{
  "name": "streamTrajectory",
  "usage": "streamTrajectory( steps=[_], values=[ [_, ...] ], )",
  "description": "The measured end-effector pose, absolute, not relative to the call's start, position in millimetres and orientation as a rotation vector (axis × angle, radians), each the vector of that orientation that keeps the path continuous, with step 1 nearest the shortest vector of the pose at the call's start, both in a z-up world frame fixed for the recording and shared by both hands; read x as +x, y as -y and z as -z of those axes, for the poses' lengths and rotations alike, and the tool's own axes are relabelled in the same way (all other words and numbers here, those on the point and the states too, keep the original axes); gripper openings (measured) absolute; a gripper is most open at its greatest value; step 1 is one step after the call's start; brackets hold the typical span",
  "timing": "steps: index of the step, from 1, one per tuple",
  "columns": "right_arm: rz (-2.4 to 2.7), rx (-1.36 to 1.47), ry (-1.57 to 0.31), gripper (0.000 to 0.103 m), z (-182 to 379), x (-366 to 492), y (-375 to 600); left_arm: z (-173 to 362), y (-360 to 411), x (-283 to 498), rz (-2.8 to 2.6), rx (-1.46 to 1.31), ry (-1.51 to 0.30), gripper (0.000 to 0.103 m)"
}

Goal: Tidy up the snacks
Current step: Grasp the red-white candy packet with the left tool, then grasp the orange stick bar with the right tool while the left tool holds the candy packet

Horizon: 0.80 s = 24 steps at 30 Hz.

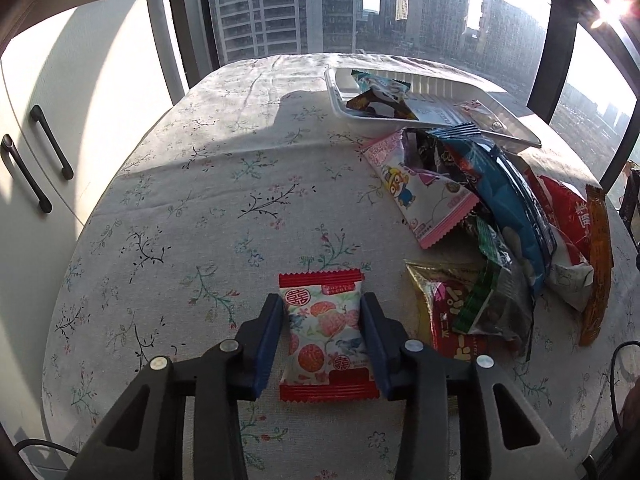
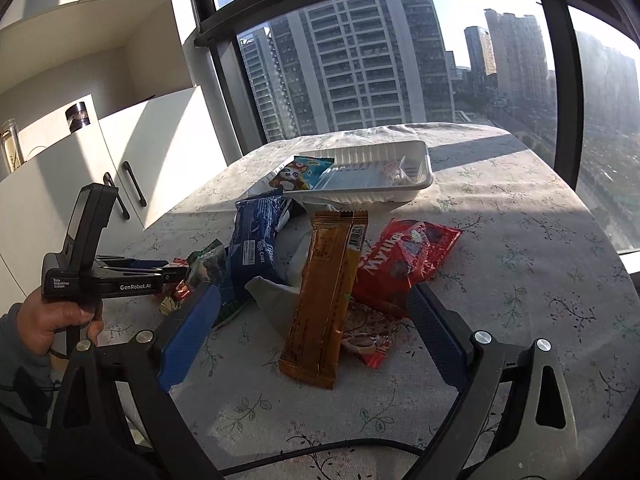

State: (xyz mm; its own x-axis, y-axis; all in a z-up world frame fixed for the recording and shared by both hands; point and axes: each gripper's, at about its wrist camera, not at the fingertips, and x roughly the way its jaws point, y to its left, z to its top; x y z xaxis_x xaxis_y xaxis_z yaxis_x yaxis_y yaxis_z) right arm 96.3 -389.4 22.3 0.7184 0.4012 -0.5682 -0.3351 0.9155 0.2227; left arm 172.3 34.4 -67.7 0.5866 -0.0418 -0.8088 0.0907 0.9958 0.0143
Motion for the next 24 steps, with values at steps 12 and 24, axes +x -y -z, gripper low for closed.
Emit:
streamTrajectory(
  steps=[12, 24],
  values=[
    [-0.407, 0.050, -0.738, 0.085, -13.2, 102.5, 364.8, 60.1, -58.2, 165.7, 0.135, -0.055, -0.918, 0.037],
    [-0.351, 0.123, -0.852, 0.051, 4.0, 128.5, 371.1, 57.5, -66.1, 163.3, 0.202, -0.128, -0.883, 0.036]
  ],
)
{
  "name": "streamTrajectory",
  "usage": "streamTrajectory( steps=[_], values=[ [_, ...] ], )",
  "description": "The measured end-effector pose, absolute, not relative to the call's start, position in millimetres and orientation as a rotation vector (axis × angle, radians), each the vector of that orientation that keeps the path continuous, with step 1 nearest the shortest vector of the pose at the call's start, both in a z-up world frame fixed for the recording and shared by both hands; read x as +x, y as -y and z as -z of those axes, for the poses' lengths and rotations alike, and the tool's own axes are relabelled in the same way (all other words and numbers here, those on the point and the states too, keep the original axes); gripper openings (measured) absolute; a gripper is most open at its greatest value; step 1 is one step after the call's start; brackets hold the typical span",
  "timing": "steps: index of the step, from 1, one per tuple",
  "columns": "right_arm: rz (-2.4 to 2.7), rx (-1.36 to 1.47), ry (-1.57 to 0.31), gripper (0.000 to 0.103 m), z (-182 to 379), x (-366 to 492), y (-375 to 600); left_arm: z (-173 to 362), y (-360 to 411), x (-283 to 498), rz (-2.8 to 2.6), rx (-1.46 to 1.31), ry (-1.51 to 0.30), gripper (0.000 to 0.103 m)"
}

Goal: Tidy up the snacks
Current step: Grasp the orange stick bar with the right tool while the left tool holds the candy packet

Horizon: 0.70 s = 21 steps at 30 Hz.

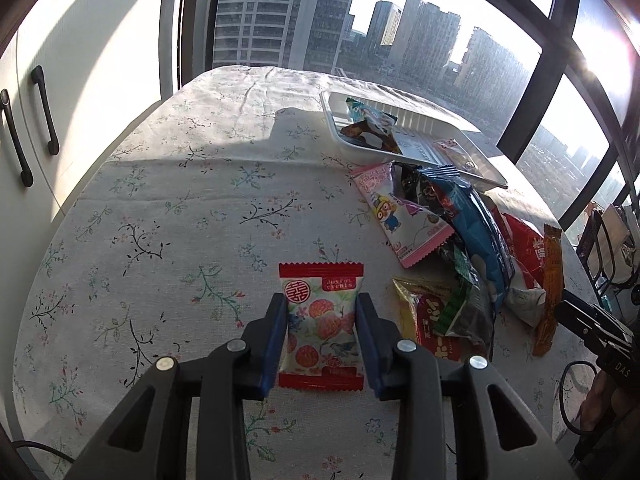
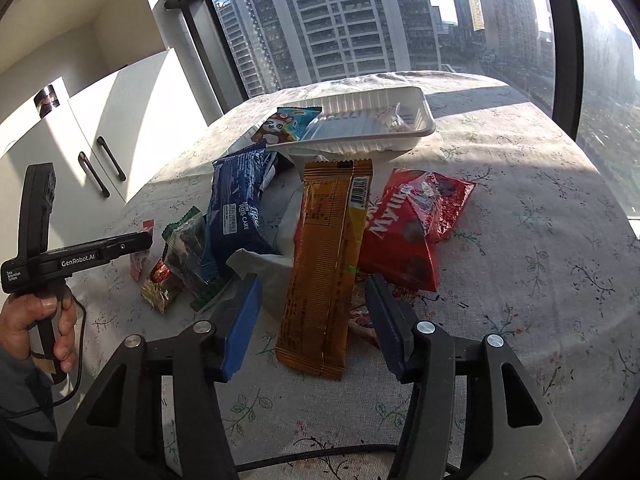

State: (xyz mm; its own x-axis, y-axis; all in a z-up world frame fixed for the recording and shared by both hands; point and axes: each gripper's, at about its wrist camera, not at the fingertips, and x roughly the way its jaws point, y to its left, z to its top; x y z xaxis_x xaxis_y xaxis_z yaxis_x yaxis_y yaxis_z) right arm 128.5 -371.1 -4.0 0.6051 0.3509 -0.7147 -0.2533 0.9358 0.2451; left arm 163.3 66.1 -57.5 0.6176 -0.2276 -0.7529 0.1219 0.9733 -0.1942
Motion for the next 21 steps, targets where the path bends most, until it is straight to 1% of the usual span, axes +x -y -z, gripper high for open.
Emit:
streamTrajectory(
  steps=[5, 6, 7, 9, 11, 14, 16, 21],
  values=[
    [-0.349, 0.110, -0.878, 0.051, 9.7, 134.6, 367.1, 57.6, -67.7, 163.5, 0.213, -0.138, -0.878, 0.036],
    [-0.351, 0.105, -0.881, 0.045, 10.6, 135.4, 365.7, 57.7, -67.7, 163.8, 0.216, -0.139, -0.878, 0.036],
    [-0.353, 0.099, -0.886, 0.042, 11.3, 136.3, 364.5, 57.9, -67.9, 163.3, 0.217, -0.139, -0.877, 0.036],
    [-0.353, 0.092, -0.898, 0.034, 13.5, 138.2, 363.1, 58.2, -68.3, 163.1, 0.220, -0.141, -0.877, 0.036],
    [-0.356, 0.089, -0.902, 0.033, 14.1, 138.2, 361.9, 58.6, -68.5, 163.0, 0.222, -0.142, -0.876, 0.036],
    [-0.361, 0.095, -0.903, 0.028, 14.3, 138.4, 363.0, 58.6, -68.3, 163.3, 0.224, -0.143, -0.875, 0.036],
    [-0.361, 0.096, -0.900, 0.021, 13.9, 137.8, 363.6, 58.4, -68.3, 162.8, 0.226, -0.143, -0.874, 0.036],
    [-0.360, 0.098, -0.892, 0.017, 12.6, 135.8, 364.7, 58.1, -68.5, 162.0, 0.229, -0.144, -0.874, 0.036]
  ],
)
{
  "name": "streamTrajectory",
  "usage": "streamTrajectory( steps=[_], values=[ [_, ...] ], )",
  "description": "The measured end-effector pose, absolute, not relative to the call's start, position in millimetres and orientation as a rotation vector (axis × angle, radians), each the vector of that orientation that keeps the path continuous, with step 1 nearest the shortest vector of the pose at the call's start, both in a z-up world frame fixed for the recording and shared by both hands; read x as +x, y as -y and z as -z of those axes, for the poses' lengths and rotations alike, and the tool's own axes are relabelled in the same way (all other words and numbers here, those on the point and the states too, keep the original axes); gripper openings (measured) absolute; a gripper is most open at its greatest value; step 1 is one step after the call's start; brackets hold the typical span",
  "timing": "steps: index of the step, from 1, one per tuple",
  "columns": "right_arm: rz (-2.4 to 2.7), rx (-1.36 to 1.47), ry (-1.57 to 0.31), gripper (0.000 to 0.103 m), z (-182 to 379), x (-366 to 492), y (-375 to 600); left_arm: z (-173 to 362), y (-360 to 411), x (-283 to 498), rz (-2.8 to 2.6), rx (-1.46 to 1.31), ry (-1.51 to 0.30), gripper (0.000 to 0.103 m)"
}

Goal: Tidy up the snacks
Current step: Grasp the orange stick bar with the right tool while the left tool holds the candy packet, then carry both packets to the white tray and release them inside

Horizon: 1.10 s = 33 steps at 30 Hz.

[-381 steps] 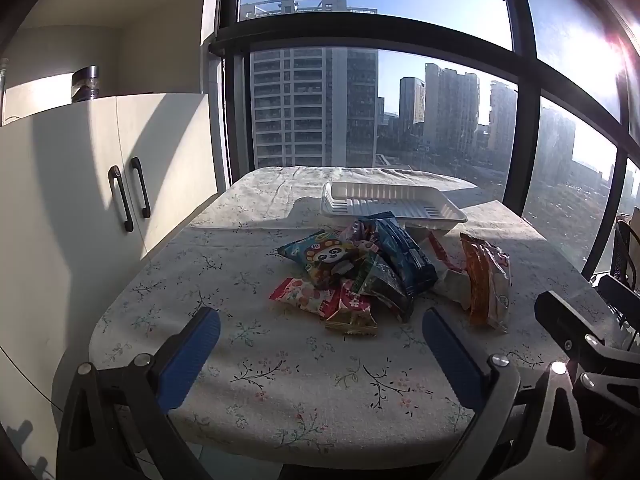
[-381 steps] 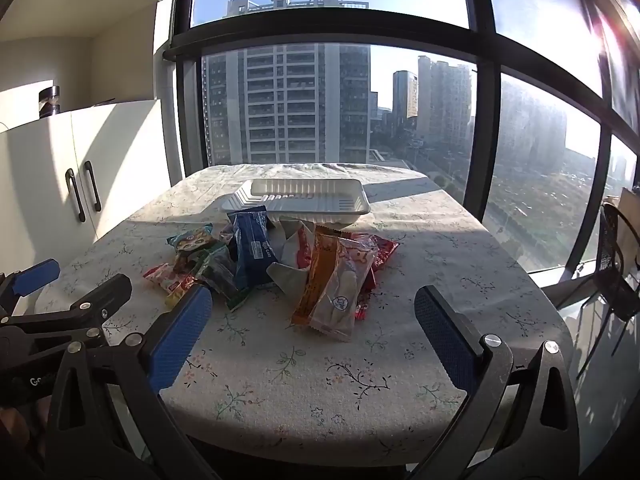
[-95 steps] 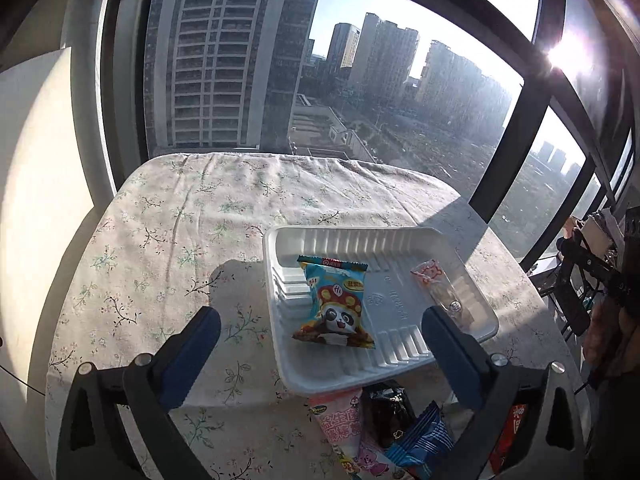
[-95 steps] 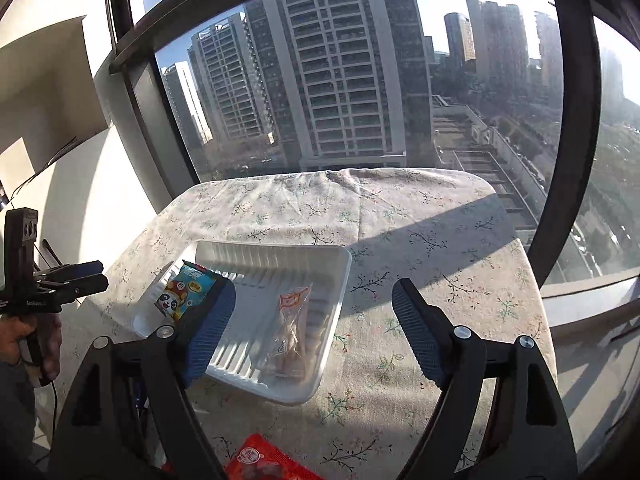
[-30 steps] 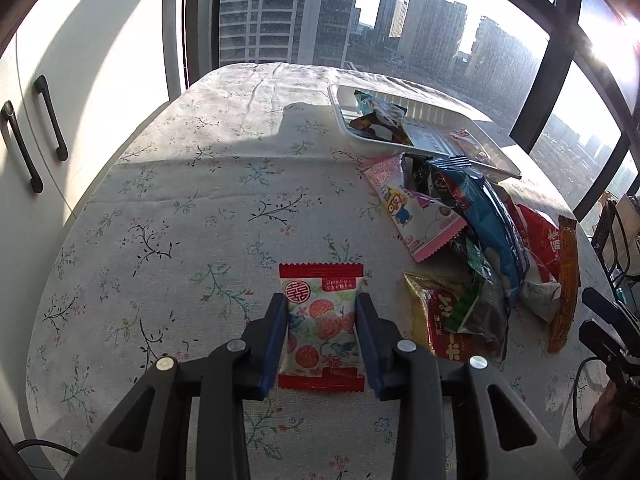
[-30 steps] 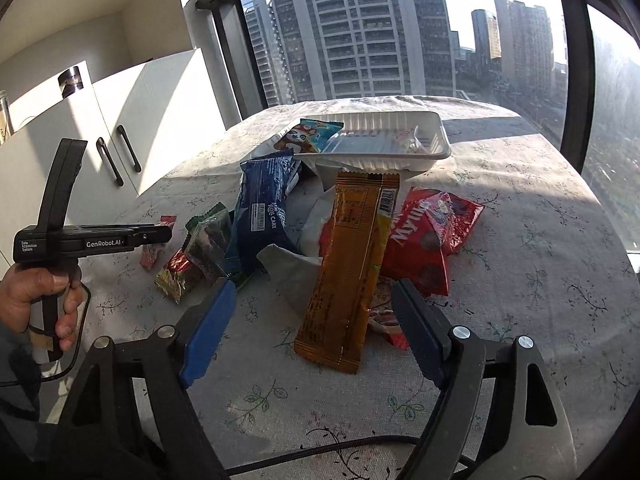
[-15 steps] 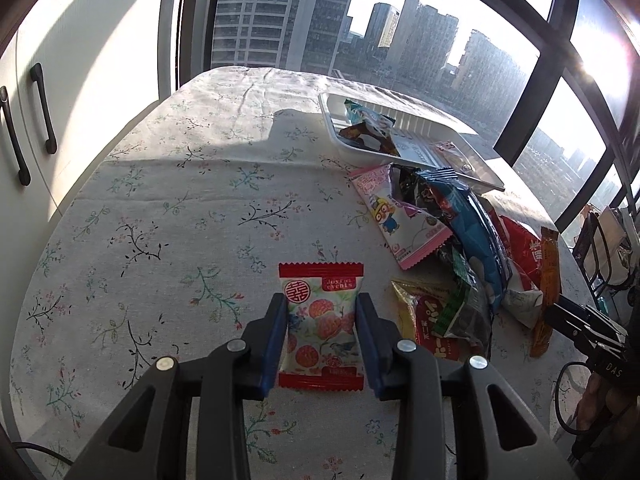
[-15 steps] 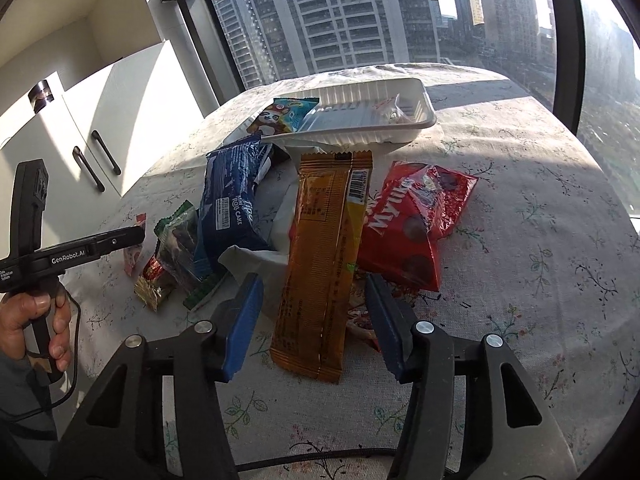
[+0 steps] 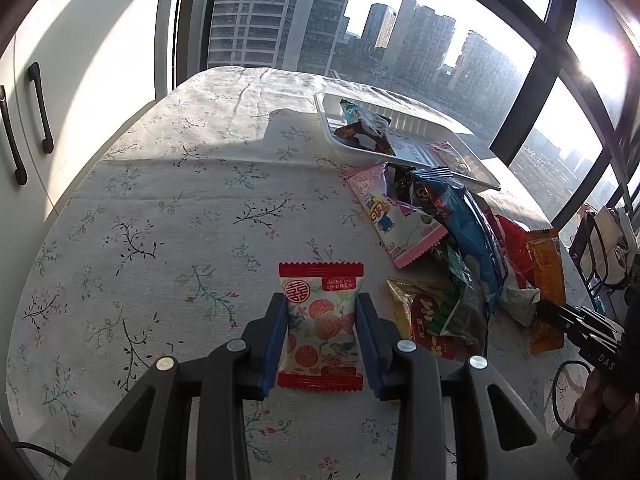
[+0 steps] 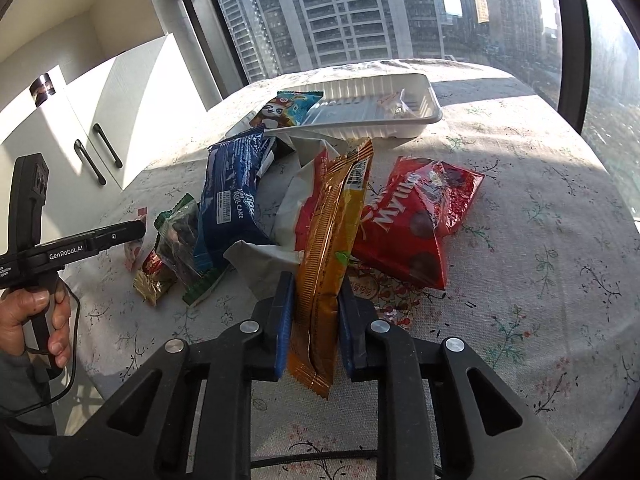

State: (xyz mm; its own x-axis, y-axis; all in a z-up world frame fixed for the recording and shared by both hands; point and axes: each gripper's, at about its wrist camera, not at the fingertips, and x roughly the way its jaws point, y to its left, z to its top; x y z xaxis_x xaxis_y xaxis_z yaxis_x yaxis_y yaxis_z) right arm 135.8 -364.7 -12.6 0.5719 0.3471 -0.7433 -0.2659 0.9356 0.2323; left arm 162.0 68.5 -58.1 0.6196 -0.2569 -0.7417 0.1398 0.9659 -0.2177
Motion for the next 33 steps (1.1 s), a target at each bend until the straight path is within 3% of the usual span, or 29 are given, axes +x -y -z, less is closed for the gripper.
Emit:
streamTrajectory(
  steps=[24, 25, 26, 33],
  values=[
    [-0.352, 0.179, -0.818, 0.015, -13.6, 129.4, 408.8, 31.2, -66.0, 177.2, 0.301, -0.190, -0.830, 0.036],
    [-0.343, 0.185, -0.809, 0.015, -17.9, 132.3, 415.3, 26.3, -64.9, 181.8, 0.305, -0.182, -0.822, 0.025],
    [-0.335, 0.193, -0.799, 0.015, -22.8, 135.7, 421.6, 21.3, -64.0, 187.0, 0.310, -0.176, -0.815, 0.020],
    [-0.271, 0.182, -0.721, 0.015, -58.7, 166.6, 455.1, 14.8, -53.3, 227.0, 0.300, -0.114, -0.859, 0.020]
  ],
)
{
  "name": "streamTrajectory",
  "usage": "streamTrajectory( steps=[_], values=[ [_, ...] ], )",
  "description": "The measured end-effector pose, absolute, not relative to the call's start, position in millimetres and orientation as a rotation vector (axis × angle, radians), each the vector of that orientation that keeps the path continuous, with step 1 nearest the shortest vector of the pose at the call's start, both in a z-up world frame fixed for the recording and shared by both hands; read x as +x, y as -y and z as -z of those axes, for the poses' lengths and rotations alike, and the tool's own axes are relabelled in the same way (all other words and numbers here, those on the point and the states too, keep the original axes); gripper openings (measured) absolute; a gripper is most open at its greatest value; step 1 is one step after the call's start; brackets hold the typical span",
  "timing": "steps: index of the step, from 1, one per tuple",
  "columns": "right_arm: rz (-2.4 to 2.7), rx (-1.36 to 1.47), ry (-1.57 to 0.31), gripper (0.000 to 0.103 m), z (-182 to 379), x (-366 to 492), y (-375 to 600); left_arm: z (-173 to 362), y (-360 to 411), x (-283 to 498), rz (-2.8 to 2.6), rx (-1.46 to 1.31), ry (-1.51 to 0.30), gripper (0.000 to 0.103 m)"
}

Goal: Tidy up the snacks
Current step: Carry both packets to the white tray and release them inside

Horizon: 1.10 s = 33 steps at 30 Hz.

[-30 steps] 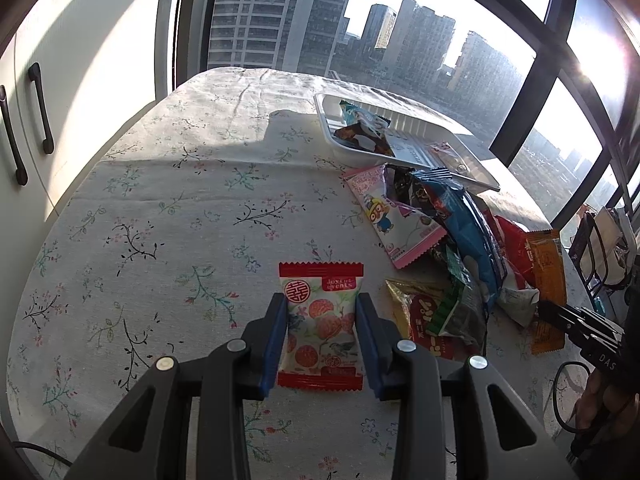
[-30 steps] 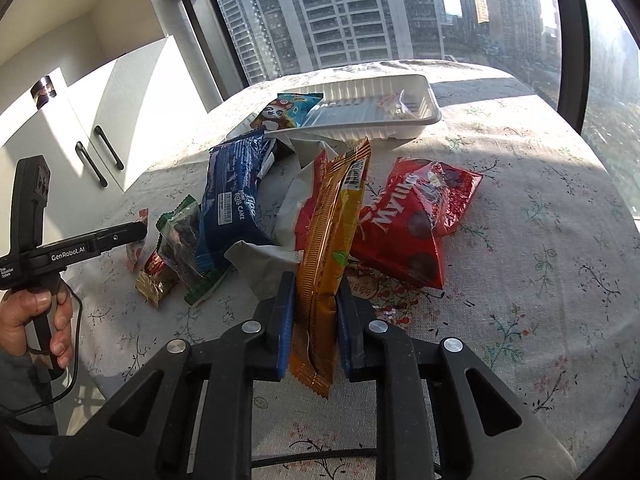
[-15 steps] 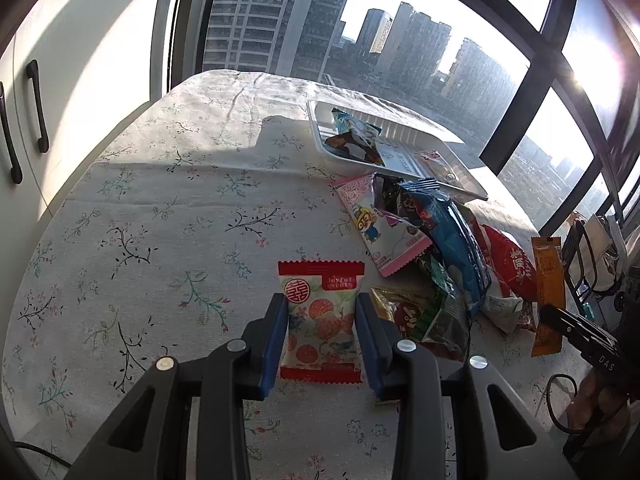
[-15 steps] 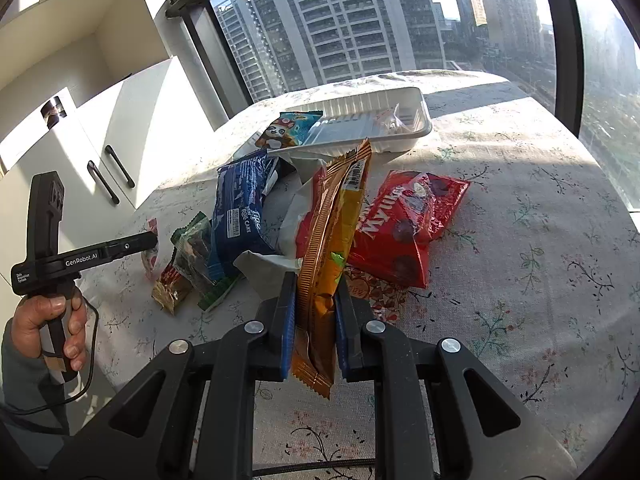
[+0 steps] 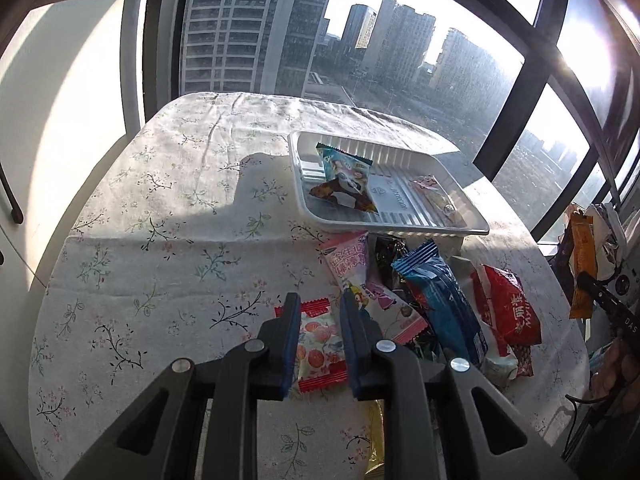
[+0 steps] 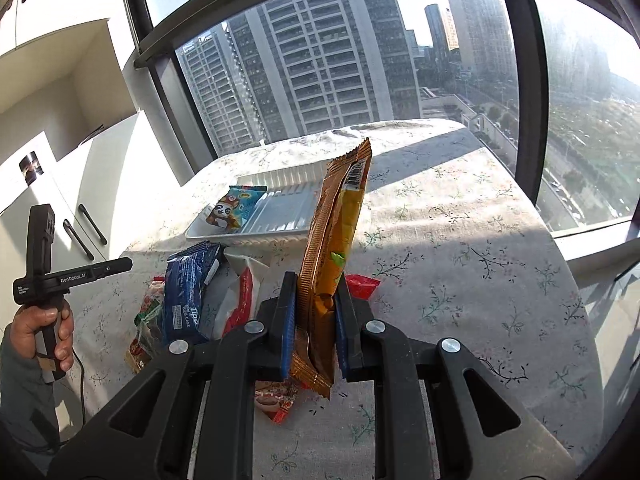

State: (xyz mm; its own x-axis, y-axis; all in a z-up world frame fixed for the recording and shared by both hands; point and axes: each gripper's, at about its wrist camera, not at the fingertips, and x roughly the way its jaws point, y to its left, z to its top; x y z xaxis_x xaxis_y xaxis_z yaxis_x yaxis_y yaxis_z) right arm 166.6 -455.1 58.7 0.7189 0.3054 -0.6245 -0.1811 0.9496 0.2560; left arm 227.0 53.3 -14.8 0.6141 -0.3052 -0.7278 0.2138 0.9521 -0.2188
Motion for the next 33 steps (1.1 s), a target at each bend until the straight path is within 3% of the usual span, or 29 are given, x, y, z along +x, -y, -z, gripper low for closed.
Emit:
streamTrajectory(
  steps=[2, 3, 4, 5, 8, 10, 11, 17, 21, 28, 33],
  values=[
    [-0.283, 0.175, -0.711, 0.015, -61.4, 167.7, 453.9, 17.9, -50.1, 226.4, 0.269, -0.074, -0.877, 0.038],
    [-0.290, 0.170, -0.715, 0.015, -59.9, 168.4, 452.3, 20.1, -48.3, 225.9, 0.246, -0.054, -0.890, 0.068],
    [-0.297, 0.169, -0.727, 0.015, -57.1, 170.2, 451.0, 22.0, -44.9, 224.5, 0.227, -0.021, -0.891, 0.087],
    [-0.301, 0.171, -0.738, 0.015, -53.3, 172.5, 449.3, 24.4, -39.5, 223.1, 0.212, 0.023, -0.895, 0.089],
    [-0.315, 0.191, -0.764, 0.015, -41.4, 173.4, 445.7, 41.9, -24.4, 224.9, 0.208, 0.101, -0.954, 0.087],
    [-0.328, 0.190, -0.765, 0.015, -37.9, 170.2, 440.3, 52.9, -19.7, 229.4, 0.195, 0.123, -0.984, 0.065],
    [-0.333, 0.186, -0.764, 0.015, -37.7, 168.7, 437.7, 58.2, -18.6, 232.0, 0.186, 0.128, -0.998, 0.061],
    [-0.343, 0.191, -0.766, 0.015, -33.2, 163.1, 437.5, 69.2, -20.0, 241.0, 0.181, 0.129, -1.019, 0.057],
    [-0.348, 0.199, -0.773, 0.015, -29.0, 161.1, 437.8, 68.1, -15.5, 239.5, 0.208, 0.138, -1.003, 0.039],
    [-0.353, 0.207, -0.767, 0.015, -28.1, 158.2, 440.0, 63.0, -26.4, 235.6, 0.240, 0.074, -0.997, 0.034],
    [-0.334, 0.215, -0.756, 0.015, -32.3, 162.6, 450.2, 29.8, -54.7, 240.5, 0.253, -0.053, -0.928, 0.034]
  ],
)
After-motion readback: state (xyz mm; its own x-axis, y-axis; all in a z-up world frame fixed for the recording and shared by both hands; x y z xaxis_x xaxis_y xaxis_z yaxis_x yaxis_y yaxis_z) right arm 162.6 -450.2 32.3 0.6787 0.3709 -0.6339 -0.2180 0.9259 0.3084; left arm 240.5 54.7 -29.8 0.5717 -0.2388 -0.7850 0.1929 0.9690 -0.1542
